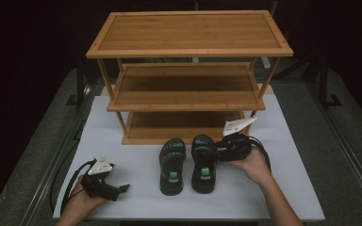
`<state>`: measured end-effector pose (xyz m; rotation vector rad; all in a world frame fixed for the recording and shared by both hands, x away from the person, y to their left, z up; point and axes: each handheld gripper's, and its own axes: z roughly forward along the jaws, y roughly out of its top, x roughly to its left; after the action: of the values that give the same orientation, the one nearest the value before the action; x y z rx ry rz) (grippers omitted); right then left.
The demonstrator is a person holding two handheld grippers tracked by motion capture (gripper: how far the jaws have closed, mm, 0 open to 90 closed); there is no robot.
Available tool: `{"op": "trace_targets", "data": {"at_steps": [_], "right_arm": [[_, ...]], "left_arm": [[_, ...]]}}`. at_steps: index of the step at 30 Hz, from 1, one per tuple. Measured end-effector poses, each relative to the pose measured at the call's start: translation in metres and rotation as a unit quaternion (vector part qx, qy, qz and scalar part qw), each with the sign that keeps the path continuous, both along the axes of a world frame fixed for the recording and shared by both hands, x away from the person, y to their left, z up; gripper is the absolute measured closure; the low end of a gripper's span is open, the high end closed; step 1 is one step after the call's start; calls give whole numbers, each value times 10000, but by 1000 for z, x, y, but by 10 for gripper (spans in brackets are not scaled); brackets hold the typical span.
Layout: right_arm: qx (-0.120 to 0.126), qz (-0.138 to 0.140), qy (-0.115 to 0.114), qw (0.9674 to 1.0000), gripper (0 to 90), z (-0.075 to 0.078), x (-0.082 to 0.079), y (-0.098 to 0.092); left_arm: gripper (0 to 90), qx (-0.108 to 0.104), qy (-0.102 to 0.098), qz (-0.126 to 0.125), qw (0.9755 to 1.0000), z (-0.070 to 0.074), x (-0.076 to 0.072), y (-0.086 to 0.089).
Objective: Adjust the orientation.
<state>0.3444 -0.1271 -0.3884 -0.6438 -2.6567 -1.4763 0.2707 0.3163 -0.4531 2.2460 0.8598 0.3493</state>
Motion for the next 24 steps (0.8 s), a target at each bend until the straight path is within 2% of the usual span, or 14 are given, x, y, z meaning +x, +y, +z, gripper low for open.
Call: {"op": "trace_targets", "data": {"at_steps": [9, 12, 15, 17, 19, 22, 24], "right_arm": [[-139, 103, 92, 9998, 672, -14, 6, 17], [-92, 78, 89, 9999, 668, -16, 5, 19], [-100, 46, 95, 9999, 613, -17, 4, 19], [-126, -39, 98, 9999, 553, -15, 1, 18], [-174, -149, -9, 9997, 518, -13, -2, 15], [-138, -285, -76, 9995, 517, -9, -8, 8], [-151, -323, -126, 9993, 521, -8, -12, 5]], "left_arm": [[0, 7, 4, -3, 10000, 0, 0, 0], [0, 21, 3, -7, 10000, 0, 0, 0], [0, 22, 16, 1, 10000, 1, 0, 0], [0, -73, 87, 12, 9999, 3, 1, -1], [40, -301, 105, -121, 9994, 7, 1, -5], [54, -436, 17, -302, 9986, 17, 2, -17], [100, -614, -91, -440, 9971, 26, 3, -26]]}}
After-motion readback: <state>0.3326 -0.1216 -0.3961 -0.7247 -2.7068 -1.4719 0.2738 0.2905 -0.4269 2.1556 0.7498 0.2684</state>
